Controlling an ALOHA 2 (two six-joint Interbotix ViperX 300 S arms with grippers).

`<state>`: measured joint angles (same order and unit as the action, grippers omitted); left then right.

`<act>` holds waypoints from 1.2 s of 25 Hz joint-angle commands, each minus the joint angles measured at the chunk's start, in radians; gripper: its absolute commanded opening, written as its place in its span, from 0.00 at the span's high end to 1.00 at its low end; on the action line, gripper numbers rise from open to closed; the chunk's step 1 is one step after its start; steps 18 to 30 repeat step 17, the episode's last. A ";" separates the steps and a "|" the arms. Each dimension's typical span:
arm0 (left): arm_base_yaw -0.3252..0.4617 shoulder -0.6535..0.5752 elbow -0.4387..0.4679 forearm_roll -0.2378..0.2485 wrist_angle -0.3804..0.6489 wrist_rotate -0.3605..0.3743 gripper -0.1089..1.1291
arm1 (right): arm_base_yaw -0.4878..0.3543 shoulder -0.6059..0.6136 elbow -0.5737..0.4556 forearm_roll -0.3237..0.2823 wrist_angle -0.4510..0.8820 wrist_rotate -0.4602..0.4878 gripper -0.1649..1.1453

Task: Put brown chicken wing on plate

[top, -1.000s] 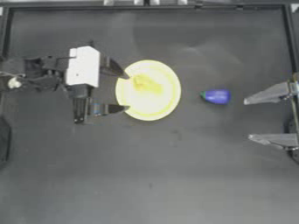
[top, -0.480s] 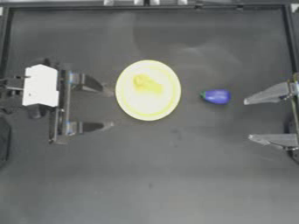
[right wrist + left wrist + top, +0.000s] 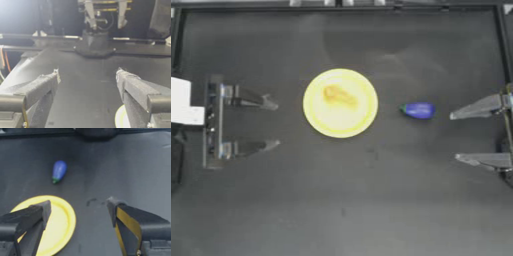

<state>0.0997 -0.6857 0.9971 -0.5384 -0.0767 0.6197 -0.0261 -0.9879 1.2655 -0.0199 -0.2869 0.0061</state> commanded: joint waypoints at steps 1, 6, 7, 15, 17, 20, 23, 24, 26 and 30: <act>-0.005 -0.029 0.008 -0.014 -0.012 0.000 0.12 | 0.002 0.005 -0.011 -0.002 -0.005 0.000 0.13; -0.025 -0.063 0.041 -0.018 -0.044 0.000 0.12 | 0.000 0.006 -0.006 0.002 -0.005 0.000 0.13; -0.029 -0.071 0.048 -0.018 -0.051 0.000 0.12 | 0.000 0.005 -0.005 0.003 -0.005 0.000 0.13; -0.051 -0.124 0.101 -0.023 -0.078 -0.008 0.10 | 0.002 0.005 0.003 0.005 -0.005 0.000 0.13; -0.051 -0.140 0.112 -0.023 -0.081 -0.017 0.10 | 0.002 0.005 0.006 0.005 -0.005 0.000 0.13; -0.051 -0.140 0.112 -0.023 -0.081 -0.017 0.10 | 0.002 0.005 0.006 0.005 -0.005 0.000 0.13; -0.051 -0.140 0.112 -0.023 -0.081 -0.017 0.10 | 0.002 0.005 0.006 0.005 -0.005 0.000 0.13; -0.051 -0.140 0.112 -0.023 -0.081 -0.017 0.10 | 0.002 0.005 0.006 0.005 -0.005 0.000 0.13; -0.051 -0.140 0.112 -0.023 -0.081 -0.017 0.10 | 0.002 0.005 0.006 0.005 -0.005 0.000 0.13; -0.051 -0.140 0.112 -0.023 -0.081 -0.017 0.10 | 0.002 0.005 0.006 0.005 -0.005 0.000 0.13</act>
